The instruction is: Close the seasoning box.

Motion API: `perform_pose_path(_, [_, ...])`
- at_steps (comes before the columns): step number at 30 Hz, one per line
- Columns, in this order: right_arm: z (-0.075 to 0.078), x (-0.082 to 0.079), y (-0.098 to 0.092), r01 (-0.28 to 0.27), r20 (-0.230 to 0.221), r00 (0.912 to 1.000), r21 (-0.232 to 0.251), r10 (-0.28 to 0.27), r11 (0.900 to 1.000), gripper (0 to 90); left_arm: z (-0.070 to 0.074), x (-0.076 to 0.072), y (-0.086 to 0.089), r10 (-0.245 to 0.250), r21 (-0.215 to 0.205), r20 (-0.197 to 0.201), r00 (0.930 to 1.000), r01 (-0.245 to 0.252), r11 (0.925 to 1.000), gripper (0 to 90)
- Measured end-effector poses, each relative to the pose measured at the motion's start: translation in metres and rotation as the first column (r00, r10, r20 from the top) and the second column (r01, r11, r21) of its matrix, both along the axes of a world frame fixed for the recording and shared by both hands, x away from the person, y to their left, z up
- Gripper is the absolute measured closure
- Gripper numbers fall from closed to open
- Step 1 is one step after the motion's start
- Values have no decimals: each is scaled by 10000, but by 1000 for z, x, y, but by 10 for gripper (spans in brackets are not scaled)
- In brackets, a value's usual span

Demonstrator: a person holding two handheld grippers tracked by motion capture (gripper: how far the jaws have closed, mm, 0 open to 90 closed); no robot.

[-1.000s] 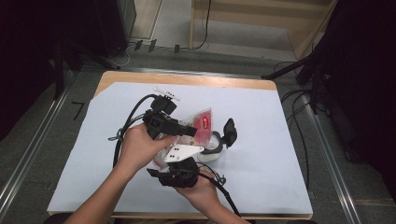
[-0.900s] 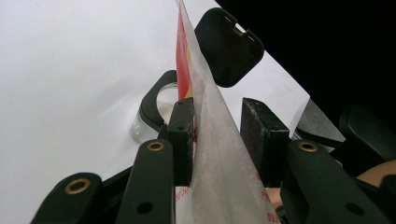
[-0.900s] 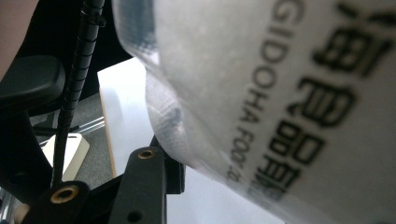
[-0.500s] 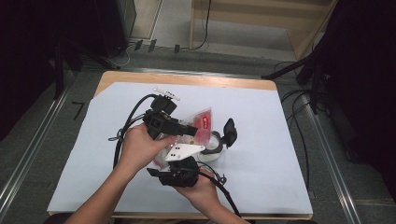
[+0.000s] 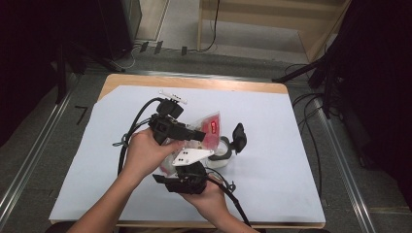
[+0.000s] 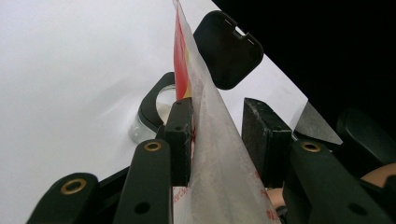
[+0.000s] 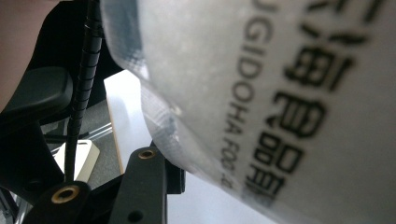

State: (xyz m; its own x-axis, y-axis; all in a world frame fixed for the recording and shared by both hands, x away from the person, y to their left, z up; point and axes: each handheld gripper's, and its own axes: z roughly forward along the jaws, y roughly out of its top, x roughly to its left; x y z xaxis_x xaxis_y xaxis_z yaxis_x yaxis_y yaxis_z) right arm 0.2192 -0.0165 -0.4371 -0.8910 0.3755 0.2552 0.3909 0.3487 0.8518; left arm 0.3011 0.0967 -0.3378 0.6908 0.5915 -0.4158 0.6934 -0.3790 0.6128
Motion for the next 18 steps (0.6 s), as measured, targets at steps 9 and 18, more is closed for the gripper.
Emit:
perform_pose_path(9, [0,0,0,-37,37,10000,-21,37,10000,635,0,-1,0,-29,76,45,10000,29,10000,649])
perform_pose_path(18, [0,0,0,-71,60,10000,-37,71,10000,634,1,-2,0,21,50,49,10000,-21,10000,650])
